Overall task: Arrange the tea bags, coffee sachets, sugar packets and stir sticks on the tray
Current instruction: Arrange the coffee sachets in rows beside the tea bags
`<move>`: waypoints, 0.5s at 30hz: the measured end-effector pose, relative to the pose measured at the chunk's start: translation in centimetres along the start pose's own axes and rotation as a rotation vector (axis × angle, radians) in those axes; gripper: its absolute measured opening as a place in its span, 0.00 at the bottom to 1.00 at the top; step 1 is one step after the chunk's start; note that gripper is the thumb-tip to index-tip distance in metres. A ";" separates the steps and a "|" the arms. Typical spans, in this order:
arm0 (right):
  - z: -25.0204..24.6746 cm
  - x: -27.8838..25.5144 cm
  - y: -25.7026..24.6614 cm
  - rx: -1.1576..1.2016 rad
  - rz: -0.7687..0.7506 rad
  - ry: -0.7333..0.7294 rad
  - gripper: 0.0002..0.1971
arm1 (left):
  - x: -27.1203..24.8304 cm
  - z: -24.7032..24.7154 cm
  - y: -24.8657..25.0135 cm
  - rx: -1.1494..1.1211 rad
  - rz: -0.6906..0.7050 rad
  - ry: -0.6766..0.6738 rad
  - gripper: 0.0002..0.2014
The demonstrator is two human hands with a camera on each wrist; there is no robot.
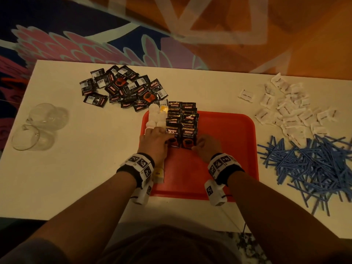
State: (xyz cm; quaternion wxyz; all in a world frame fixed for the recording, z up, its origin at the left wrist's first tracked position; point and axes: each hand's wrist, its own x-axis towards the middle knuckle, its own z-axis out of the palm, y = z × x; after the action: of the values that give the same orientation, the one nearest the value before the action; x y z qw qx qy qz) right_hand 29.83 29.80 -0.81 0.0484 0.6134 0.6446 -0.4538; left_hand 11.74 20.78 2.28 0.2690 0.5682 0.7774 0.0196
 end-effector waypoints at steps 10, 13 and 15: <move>1.1 1.4 -0.2 0.005 0.020 0.078 0.16 | 0.0 0.9 0.7 0.248 0.050 -0.051 0.25; 1.3 1.7 -0.1 -0.004 0.013 0.102 0.16 | 0.0 1.1 0.7 0.242 0.039 -0.044 0.25; 1.3 1.8 -0.1 0.008 0.011 0.109 0.16 | 0.0 1.1 0.6 0.234 0.029 -0.049 0.26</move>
State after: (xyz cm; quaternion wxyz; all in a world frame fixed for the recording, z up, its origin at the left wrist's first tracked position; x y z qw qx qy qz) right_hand 28.64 30.29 -2.62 0.0131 0.6408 0.6412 -0.4220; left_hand 12.75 20.67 1.52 0.2194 0.6074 0.7591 -0.0815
